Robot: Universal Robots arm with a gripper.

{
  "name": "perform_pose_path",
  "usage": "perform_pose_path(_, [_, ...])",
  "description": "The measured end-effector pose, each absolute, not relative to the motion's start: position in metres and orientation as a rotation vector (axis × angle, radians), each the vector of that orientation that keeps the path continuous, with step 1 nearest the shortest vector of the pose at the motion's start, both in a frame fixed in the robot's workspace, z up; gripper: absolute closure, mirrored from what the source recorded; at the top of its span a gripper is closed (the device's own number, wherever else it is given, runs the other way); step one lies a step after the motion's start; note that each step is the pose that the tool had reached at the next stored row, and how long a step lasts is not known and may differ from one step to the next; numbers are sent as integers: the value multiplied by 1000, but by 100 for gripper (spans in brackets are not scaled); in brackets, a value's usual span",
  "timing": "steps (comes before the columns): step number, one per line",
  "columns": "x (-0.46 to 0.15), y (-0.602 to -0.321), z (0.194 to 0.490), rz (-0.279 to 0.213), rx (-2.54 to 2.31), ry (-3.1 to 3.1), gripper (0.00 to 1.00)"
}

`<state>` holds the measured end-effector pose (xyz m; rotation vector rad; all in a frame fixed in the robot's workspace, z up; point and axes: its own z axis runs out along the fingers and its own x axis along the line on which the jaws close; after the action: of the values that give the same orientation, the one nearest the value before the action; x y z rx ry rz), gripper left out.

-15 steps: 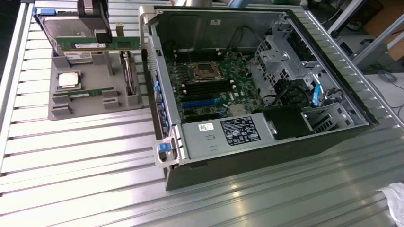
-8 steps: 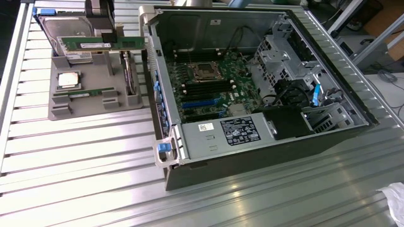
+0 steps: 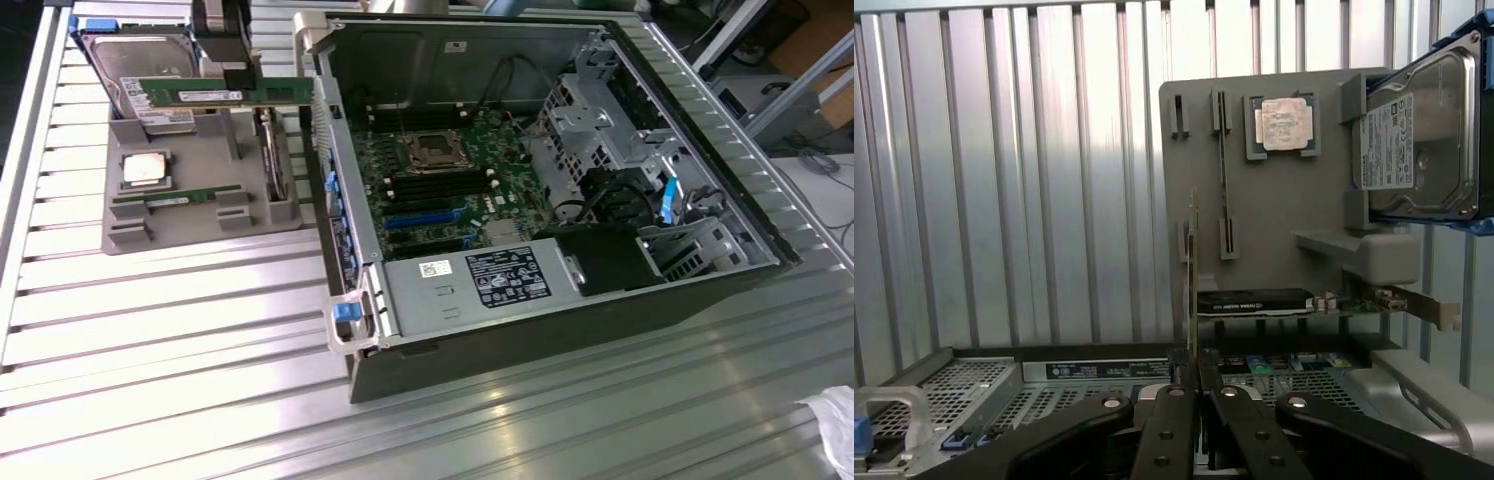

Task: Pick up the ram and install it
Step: 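Pick up the ram and move it above insertion slot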

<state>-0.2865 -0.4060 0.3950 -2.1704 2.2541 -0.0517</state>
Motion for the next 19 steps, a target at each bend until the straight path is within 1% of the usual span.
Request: perform_pose_path(19, [-270,-406,395,-52,-2170,2254,88])
